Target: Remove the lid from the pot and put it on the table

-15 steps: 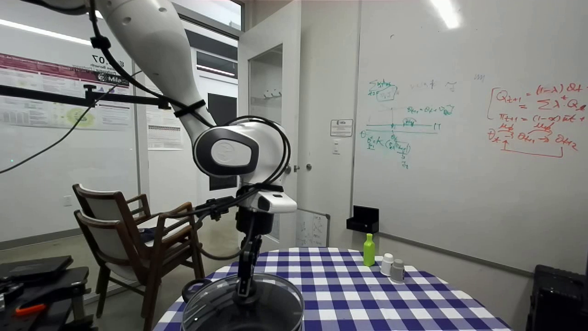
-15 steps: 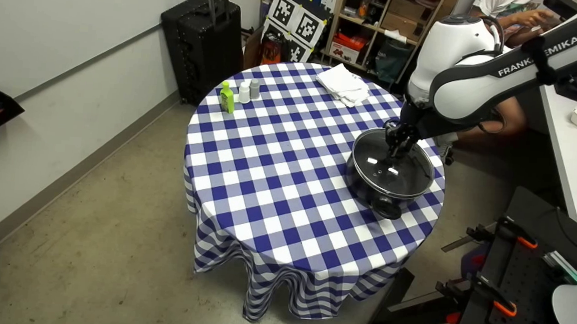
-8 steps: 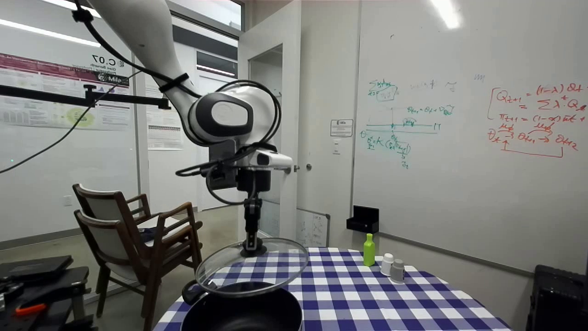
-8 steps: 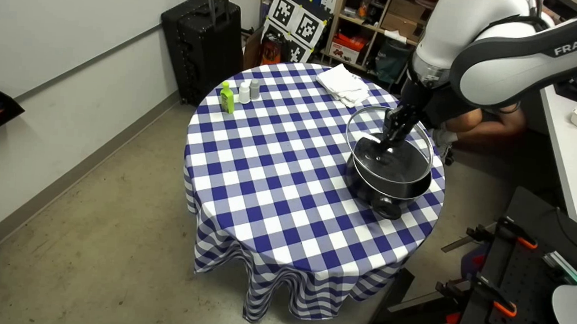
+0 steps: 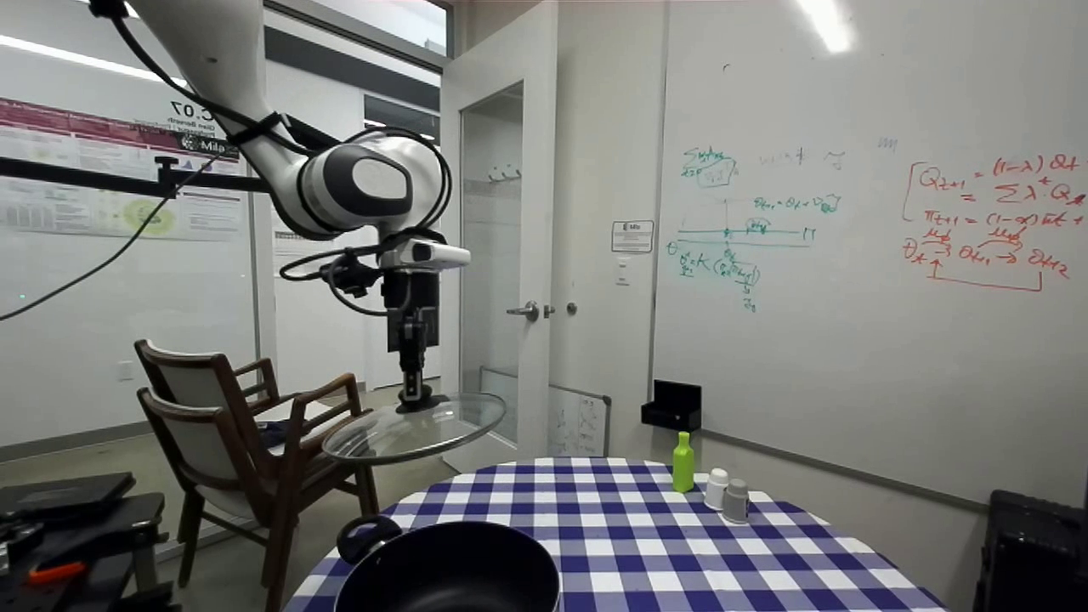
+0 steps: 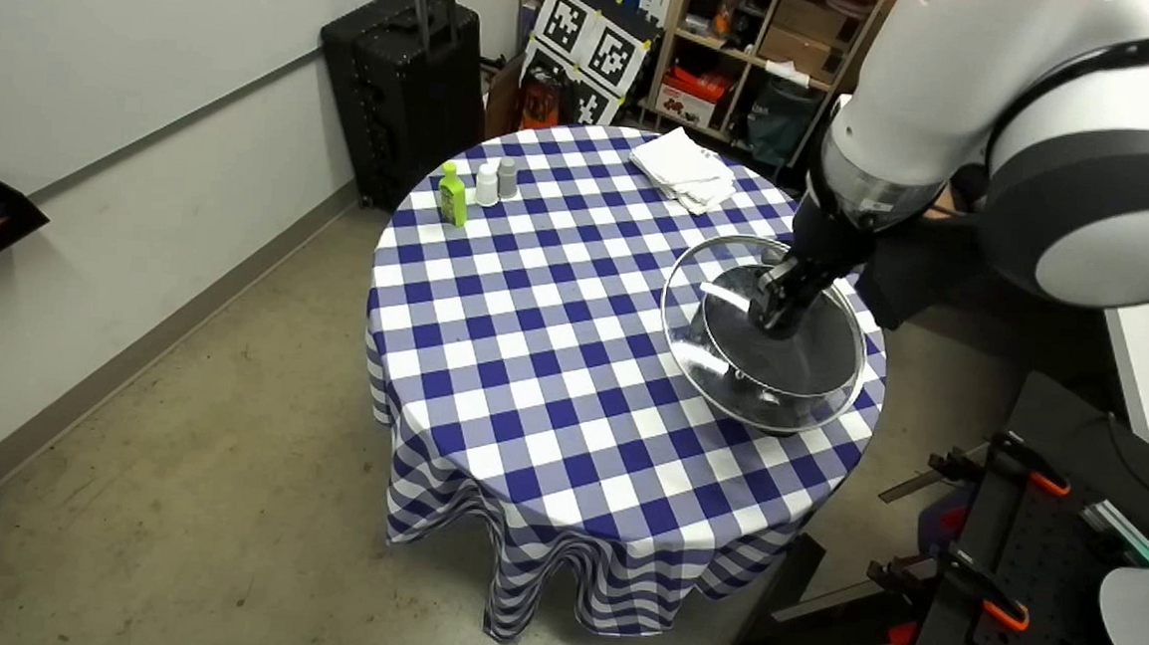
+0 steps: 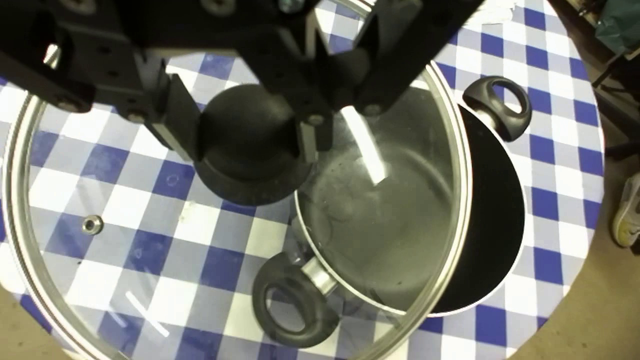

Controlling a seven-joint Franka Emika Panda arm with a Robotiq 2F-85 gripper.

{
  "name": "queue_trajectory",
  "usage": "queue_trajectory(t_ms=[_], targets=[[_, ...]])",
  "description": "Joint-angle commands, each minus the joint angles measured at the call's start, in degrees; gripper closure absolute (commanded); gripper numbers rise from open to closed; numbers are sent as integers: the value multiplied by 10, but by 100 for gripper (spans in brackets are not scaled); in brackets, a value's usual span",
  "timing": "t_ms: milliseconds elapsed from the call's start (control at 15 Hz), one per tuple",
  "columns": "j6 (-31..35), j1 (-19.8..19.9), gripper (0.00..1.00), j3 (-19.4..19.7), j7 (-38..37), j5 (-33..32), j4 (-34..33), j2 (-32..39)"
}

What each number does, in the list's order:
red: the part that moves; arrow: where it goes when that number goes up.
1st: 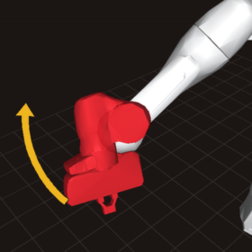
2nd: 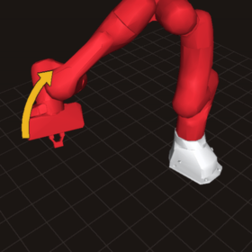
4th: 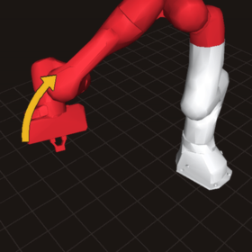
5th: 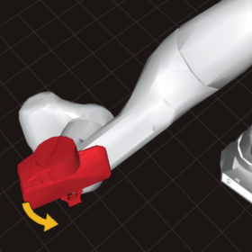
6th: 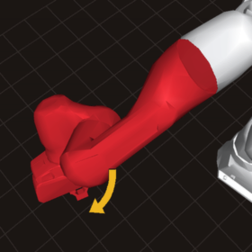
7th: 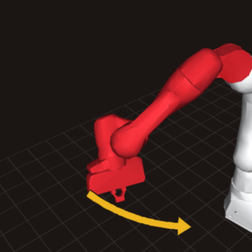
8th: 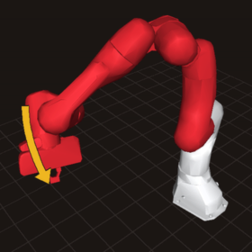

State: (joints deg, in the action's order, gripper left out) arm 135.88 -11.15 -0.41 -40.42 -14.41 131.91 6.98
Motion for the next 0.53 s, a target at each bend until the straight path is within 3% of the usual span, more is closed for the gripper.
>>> queue_trajectory(t_ms=[0, 467], targets=[[-17, -29, 75, -37, -128, -17, -12, 8], [-22, -69, 75, -67, -240, -9, -79, 102]])
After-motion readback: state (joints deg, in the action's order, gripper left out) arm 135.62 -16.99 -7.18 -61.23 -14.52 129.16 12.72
